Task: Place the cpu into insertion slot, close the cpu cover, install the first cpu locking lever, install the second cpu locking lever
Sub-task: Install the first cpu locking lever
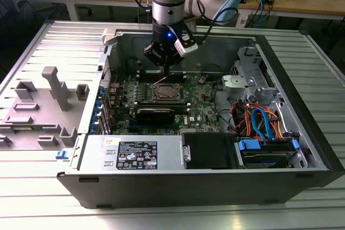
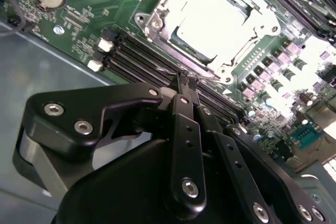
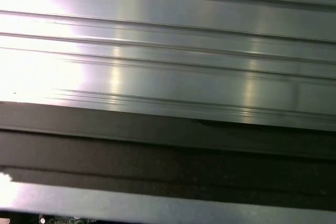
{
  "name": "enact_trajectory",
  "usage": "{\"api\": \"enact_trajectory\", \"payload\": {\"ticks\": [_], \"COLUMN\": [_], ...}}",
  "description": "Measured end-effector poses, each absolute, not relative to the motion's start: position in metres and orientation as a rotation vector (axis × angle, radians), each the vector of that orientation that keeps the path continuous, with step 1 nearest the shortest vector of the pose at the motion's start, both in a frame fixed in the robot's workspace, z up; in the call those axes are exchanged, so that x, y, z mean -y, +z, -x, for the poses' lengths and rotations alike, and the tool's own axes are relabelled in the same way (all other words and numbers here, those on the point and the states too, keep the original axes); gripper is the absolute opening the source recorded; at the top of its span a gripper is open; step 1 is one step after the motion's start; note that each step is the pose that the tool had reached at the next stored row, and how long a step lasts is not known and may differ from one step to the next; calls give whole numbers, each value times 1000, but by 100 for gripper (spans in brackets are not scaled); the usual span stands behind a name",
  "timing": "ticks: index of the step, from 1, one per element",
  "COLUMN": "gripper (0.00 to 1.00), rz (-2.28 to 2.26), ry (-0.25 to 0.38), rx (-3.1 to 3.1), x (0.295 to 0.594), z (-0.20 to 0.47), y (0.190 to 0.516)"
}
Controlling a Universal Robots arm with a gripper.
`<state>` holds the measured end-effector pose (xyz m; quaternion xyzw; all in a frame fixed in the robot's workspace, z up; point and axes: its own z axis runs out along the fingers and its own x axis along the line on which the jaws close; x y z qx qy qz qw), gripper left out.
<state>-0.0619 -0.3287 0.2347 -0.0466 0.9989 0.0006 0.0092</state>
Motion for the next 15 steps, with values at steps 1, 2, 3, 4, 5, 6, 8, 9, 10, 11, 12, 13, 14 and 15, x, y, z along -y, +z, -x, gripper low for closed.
{"api": "enact_trajectory", "payload": {"ticks": [1, 2, 3, 4, 5, 6, 8, 9, 10, 11, 12, 13, 14, 15], "gripper": [11, 11, 11, 11, 11, 11, 11, 11, 11, 11, 11, 11, 11, 11], "rz": [146, 146, 146, 146, 146, 146, 145, 146, 146, 145, 145, 145, 145, 145], "ry": [2, 2, 2, 2, 2, 1, 1, 1, 1, 1, 1, 1, 1, 1], "rx": [-3120, -3120, -3120, -3119, -3118, -3118, -3116, -3114, -3114, -3113, -3112, -3111, -3110, -3110], "x": [329, 329, 329, 329, 329, 329, 329, 329, 329, 329, 329, 329, 329, 329], "z": [59, 56, 56, 56, 56, 55, 55, 54, 54, 53, 53, 52, 51, 51], "y": [234, 234, 233, 232, 231, 230, 229, 227, 227, 225, 225, 224, 223, 222]}}
